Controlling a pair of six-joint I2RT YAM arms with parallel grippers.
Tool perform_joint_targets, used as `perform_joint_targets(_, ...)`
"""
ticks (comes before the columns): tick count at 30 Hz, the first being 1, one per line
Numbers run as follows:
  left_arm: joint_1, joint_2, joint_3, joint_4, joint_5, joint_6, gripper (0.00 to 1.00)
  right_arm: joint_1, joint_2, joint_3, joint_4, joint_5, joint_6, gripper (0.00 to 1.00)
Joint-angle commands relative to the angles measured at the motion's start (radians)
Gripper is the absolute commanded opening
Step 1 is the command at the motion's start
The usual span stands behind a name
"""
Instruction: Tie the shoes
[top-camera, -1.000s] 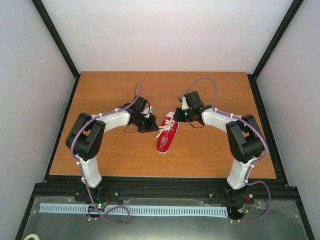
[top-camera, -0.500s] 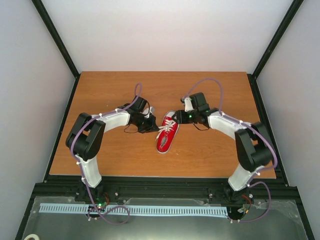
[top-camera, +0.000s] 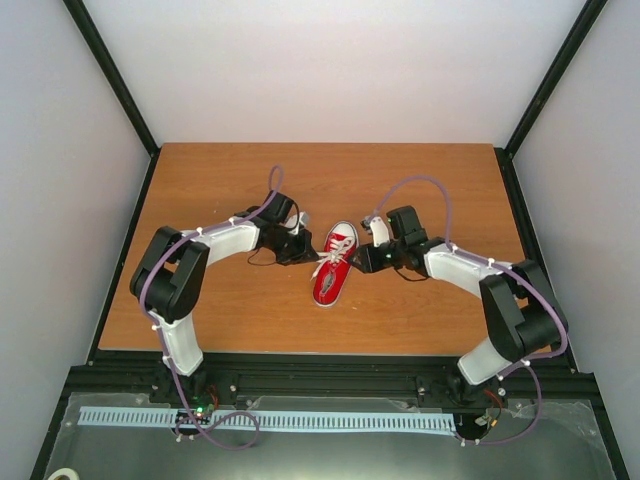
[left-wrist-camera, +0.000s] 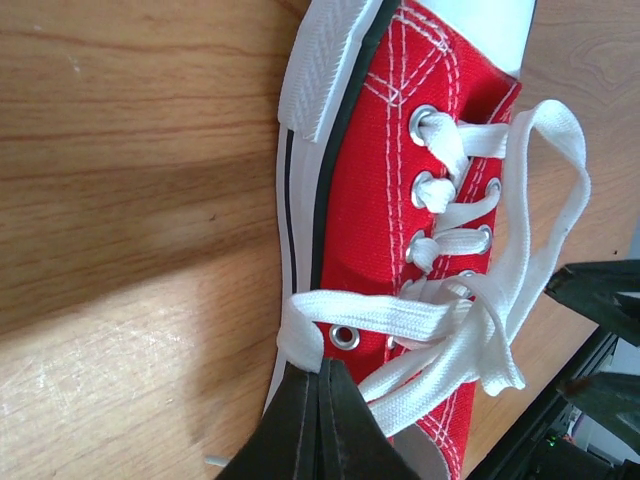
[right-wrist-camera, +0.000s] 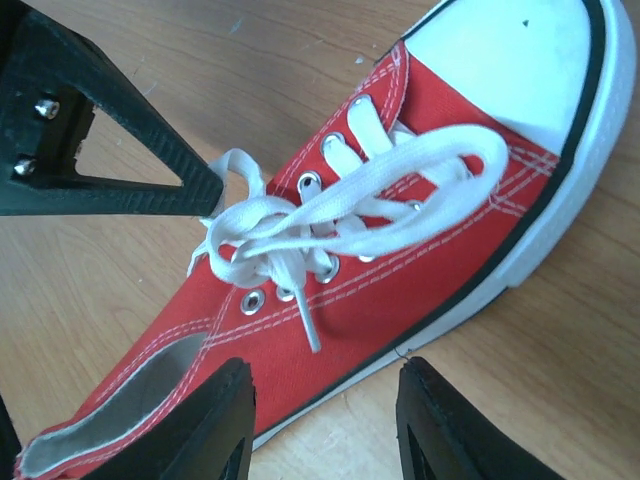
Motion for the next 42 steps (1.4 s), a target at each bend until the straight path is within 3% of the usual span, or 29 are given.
perform_joint_targets(1,0.006,-0.035,0.001,0.022,0.011,0.005,0.01,0.014,0.057,0.064,0.016,0.007,-0.086,0.40)
perform_joint_targets(11,0.006,-0.026,0.009,0.023,0.016,0.003,0.01,0.056,0.169,0.160,-0.020,0.028,-0.142,0.34)
perform_joint_targets(27,0.006,-0.014,0.018,0.027,0.020,0.000,0.01,0.093,0.199,0.151,-0.035,0.107,-0.175,0.29)
perform_joint_targets(32,0.006,-0.014,0.021,0.027,0.018,-0.001,0.01,0.115,0.185,0.147,-0.037,0.147,-0.191,0.23)
perform_joint_targets(37,0.006,-0.018,0.023,0.029,0.009,-0.003,0.01,0.121,0.155,0.124,-0.023,0.175,-0.182,0.03)
perform_joint_targets(42,0.006,-0.036,0.015,0.044,-0.009,-0.013,0.04,0.122,0.099,0.093,-0.035,0.190,-0.155,0.03)
